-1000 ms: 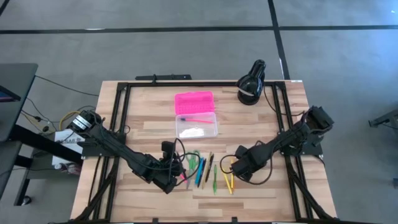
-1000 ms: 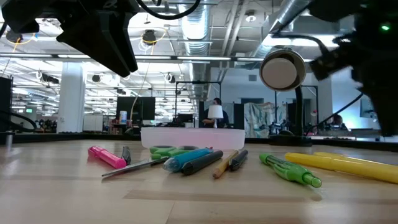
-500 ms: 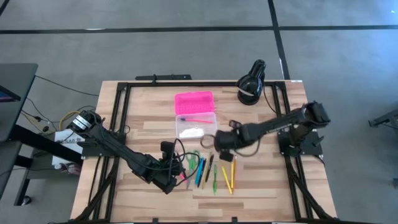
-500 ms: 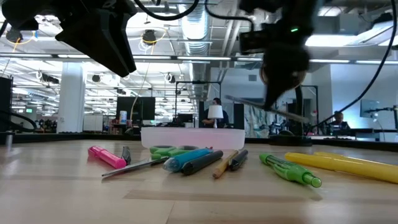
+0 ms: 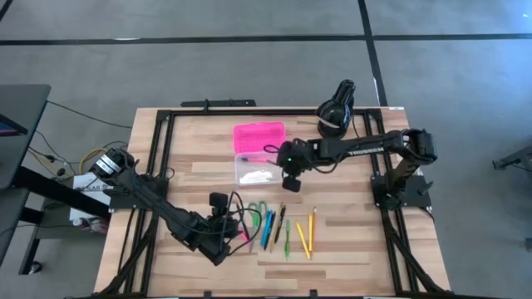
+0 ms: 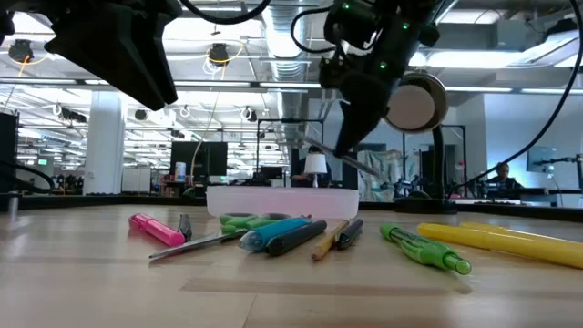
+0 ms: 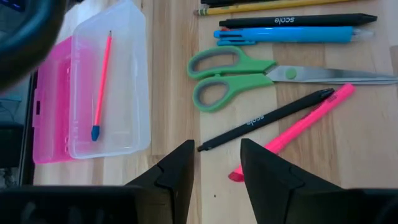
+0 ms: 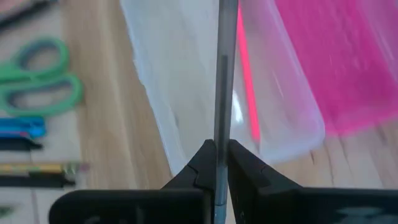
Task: Pick & place school supplies into a supply box
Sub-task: Put the gray pen into the supply box
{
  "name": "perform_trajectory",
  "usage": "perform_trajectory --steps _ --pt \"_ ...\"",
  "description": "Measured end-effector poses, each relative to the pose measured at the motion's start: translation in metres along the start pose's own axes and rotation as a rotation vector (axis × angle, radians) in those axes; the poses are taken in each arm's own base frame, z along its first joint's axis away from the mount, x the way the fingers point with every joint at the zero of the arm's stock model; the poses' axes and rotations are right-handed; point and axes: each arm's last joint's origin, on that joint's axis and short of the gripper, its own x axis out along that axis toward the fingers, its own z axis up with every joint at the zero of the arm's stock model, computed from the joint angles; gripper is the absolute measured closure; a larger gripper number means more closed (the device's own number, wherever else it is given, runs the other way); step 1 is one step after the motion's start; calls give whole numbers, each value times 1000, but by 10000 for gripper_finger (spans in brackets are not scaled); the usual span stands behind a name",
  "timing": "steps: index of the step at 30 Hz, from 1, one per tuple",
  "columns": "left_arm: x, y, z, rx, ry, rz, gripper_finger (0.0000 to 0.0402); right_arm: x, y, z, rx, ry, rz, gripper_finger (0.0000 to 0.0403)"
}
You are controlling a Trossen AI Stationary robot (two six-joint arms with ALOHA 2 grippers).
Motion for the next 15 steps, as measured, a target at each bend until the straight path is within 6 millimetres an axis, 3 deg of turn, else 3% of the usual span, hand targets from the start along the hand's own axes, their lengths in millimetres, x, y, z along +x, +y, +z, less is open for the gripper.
perform_trajectory --steps 9,15 --pt "-1 -1 0 2 -8 12 276 -1 -15 19 -40 -198 9 392" --pt "-1 -1 0 -5 -8 12 276 15 -24 24 -46 -241 10 392"
